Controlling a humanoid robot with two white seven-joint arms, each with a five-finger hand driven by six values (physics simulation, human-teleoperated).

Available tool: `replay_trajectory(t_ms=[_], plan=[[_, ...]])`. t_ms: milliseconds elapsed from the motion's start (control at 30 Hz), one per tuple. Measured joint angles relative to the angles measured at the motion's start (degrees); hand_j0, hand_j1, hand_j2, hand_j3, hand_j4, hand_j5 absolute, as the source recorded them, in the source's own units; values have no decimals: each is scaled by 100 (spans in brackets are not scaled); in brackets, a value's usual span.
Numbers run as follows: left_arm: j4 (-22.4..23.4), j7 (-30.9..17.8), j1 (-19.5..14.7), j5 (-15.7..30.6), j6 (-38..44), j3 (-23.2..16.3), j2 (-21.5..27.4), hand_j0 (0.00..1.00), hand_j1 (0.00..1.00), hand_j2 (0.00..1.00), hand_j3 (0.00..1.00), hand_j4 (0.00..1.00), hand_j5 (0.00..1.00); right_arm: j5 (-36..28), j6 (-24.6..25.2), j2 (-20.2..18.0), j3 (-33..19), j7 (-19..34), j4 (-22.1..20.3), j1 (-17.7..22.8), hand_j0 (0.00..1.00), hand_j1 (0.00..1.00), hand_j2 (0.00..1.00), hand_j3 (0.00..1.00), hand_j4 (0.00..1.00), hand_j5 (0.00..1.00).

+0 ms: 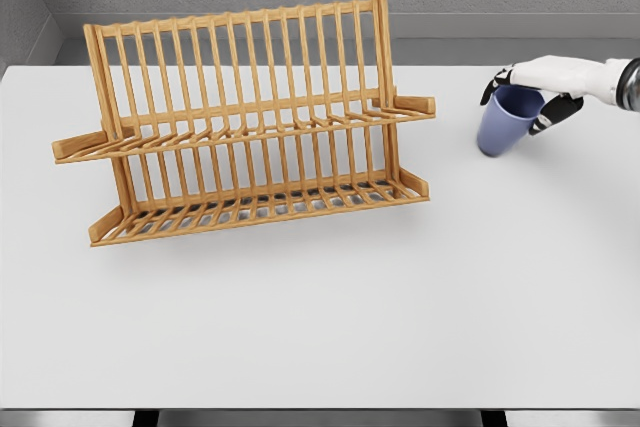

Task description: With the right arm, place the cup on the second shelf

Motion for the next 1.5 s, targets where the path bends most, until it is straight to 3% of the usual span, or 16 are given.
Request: replay_trajectory(t_ms=[267, 800, 1500], plan=[[0, 0, 0, -2, 0, 0, 0, 100, 100, 100, 100, 100, 100, -10, -33, -4, -59, 1, -127, -167, 65, 65, 65, 65, 65, 65], [0, -1, 0, -1, 0, 0, 0, 100, 100, 100, 100, 100, 100, -3, -195, -6, -816, 2, -193, -290, 65, 65, 65, 65, 65, 65], [0, 0, 0, -1, 0, 0, 0, 100, 100, 100, 100, 100, 100, -20, -398, -107, -999, 7, -2626, -211, 65, 65, 65, 65, 65, 65]])
